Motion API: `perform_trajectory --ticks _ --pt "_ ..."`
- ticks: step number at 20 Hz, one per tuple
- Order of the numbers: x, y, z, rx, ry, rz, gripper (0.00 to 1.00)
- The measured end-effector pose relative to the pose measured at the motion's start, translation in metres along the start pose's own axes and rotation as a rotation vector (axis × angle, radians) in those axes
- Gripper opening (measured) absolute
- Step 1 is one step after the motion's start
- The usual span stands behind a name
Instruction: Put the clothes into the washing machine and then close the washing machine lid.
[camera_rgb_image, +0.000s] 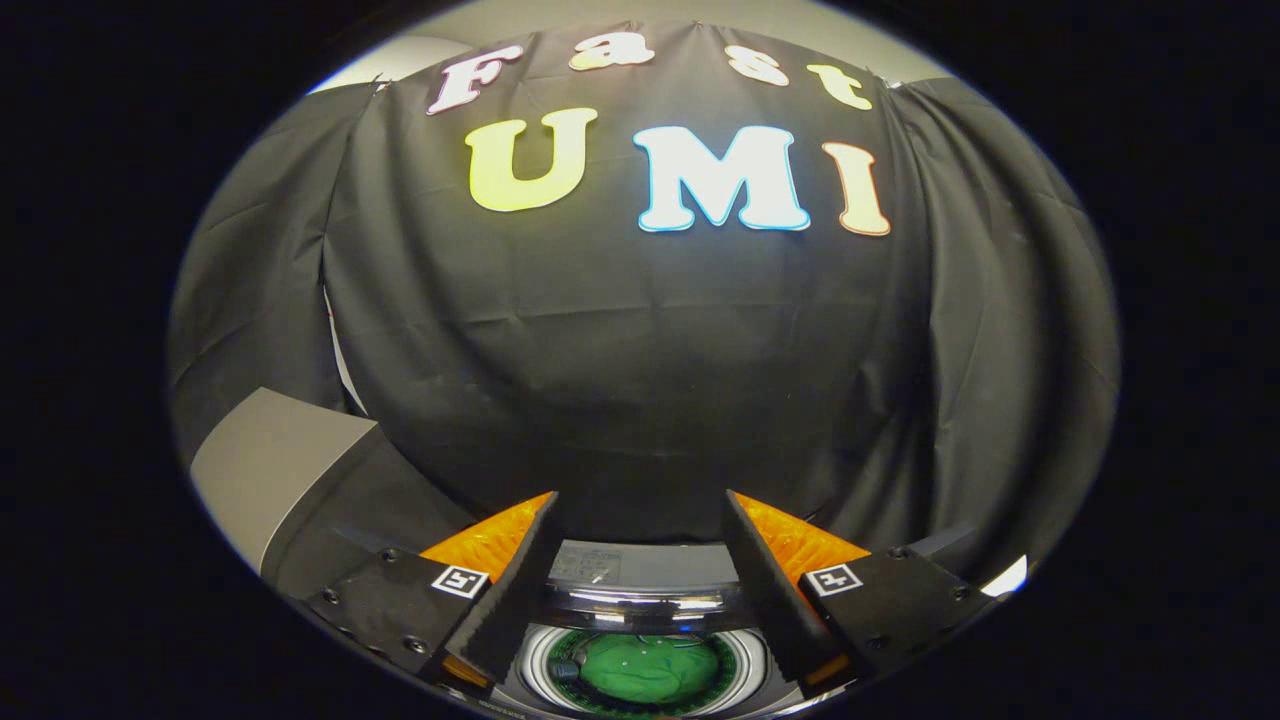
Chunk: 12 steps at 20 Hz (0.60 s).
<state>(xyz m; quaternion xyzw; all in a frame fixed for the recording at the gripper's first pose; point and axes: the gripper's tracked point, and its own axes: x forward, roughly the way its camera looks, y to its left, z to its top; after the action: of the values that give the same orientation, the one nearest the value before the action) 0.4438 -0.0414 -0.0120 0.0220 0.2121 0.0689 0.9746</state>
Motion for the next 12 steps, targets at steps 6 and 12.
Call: perform_trajectory --ticks 6,12 --pt "-0.024 0.001 -0.024 0.005 -0.018 -0.008 0.99" --pt "-0.053 0.003 -0.066 0.011 -0.062 -0.029 0.99"
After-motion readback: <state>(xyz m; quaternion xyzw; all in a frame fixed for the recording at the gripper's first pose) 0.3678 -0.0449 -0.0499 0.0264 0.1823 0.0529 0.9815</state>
